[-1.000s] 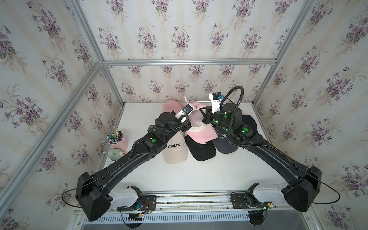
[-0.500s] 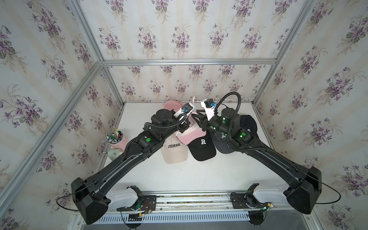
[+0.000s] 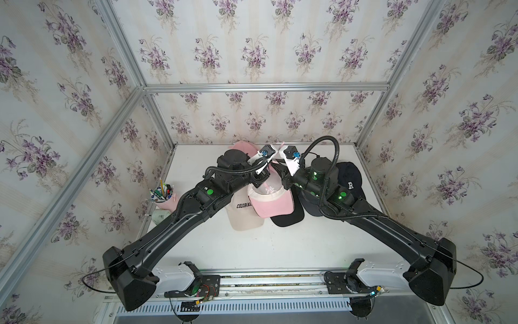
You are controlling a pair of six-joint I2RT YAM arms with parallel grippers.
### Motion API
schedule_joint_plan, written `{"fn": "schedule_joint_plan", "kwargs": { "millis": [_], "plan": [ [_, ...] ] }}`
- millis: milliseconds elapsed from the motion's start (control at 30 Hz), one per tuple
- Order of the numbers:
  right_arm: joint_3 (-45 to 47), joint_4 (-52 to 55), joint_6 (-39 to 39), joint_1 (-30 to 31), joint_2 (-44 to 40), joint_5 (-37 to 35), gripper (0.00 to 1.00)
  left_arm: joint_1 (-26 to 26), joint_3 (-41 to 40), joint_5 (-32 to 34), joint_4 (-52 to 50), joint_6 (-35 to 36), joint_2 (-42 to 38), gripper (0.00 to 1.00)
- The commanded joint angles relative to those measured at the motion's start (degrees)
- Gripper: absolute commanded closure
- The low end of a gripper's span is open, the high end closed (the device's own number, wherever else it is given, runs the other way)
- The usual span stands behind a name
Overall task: Open the adjustable buckle of the baseball cap
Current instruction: Pull the adjustable strap on the baseball cap.
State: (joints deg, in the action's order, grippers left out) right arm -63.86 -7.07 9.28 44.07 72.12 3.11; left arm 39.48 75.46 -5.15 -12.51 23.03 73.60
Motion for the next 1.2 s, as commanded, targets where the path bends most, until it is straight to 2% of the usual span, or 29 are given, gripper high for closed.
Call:
{"fn": "schedule_joint_plan", "kwargs": {
  "millis": [0, 333, 633, 867, 967, 1167],
  "plan": [
    [-0.04, -4.07, 1.51, 0.22, -0.91, -2.21, 0.84, -0.02, 0.80, -0.56, -2.00, 0.53, 0.46, 1.00],
    [1.69, -7.25, -1.27, 0.61, -1.45, -3.36, 0.94, 0.07, 2.13, -2.13, -2.78, -1.87, 2.22, 1.00],
    [5.18, -15.34, -6.52, 3.00, -1.54, -13.19, 1.00, 0.66, 3.55, -1.93, -2.26, -6.09, 4.00, 0.95],
    [5.69, -17.19, -7.17, 3.45, -2.06, -17.84, 1.00, 1.30, 3.64, -0.93, -2.78, -6.55, 4.36, 0.92],
    [5.83, -17.58, -7.66, 3.47, -2.42, -18.94, 1.00, 1.45, 3.55, -0.83, -3.17, -6.28, 4.27, 0.97],
    [6.71, -19.76, -9.51, 3.45, -3.28, -20.96, 1.00, 1.84, 3.11, -1.27, -4.15, -5.97, 4.44, 0.96]
  ]
}}
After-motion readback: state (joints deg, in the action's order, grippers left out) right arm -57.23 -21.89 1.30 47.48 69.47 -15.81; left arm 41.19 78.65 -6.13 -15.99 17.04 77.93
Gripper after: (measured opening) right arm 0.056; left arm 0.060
